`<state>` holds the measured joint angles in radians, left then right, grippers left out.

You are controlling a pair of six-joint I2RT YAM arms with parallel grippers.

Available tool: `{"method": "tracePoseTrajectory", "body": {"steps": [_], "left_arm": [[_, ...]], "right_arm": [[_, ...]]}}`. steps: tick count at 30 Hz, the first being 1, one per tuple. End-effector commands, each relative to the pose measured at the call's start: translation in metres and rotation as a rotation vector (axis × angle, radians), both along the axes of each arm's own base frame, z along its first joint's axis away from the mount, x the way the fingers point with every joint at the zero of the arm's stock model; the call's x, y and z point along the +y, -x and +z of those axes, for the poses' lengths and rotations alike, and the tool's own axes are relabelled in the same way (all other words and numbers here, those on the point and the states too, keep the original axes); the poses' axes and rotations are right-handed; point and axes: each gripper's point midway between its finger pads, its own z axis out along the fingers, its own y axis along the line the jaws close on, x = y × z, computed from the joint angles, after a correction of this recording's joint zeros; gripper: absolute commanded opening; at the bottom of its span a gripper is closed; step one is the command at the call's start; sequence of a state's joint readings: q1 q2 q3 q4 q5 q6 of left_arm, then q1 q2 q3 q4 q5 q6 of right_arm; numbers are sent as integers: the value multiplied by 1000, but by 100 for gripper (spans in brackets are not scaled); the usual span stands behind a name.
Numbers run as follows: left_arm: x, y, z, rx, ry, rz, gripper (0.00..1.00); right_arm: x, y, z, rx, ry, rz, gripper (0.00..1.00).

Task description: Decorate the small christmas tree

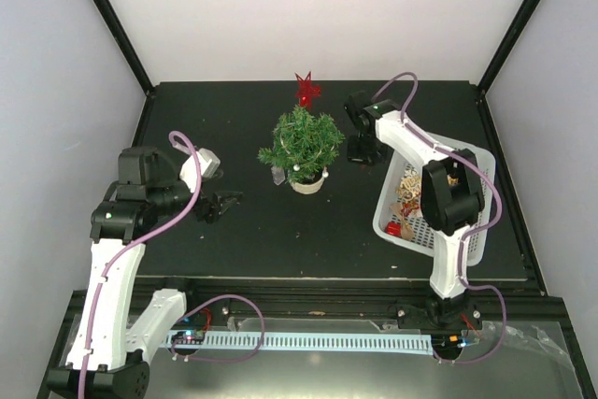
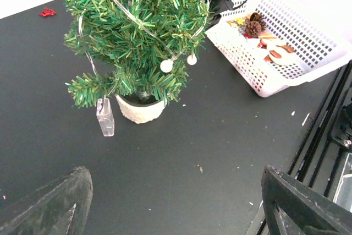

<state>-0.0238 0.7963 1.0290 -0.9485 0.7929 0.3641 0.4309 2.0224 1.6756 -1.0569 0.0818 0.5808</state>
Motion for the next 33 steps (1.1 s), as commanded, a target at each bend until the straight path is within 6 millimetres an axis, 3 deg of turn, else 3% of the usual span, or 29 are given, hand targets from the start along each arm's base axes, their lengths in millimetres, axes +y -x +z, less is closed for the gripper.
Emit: {"method": "tracePoseTrajectory", "body": {"steps": [1,9,14,18,22,26,33], "left_arm": [[-1,3,3,-23,4,-6,84],[-1,3,4,-28,5,-5,84],[-1,3,4,-25,9,-10,85],[-2,3,4,-21,12,-14,85],[-3,2,4,-12,15,-17,84],[-3,-1,1,5,16,-18,84],[-1,-8,-5,33,4,-3,85]], "right_arm": [[-10,-6,36,-81,34,-2,1],[-34,0,98,-208,76,-53,1],[-64,26,102,-240,67,-136,1],[-91,51,87,-228,59,-206,1],[-108,63,58,-183,11,-260,1],[-115,52,33,-141,-51,-301,1],[-121,14,-5,-97,-116,-366,1]]}}
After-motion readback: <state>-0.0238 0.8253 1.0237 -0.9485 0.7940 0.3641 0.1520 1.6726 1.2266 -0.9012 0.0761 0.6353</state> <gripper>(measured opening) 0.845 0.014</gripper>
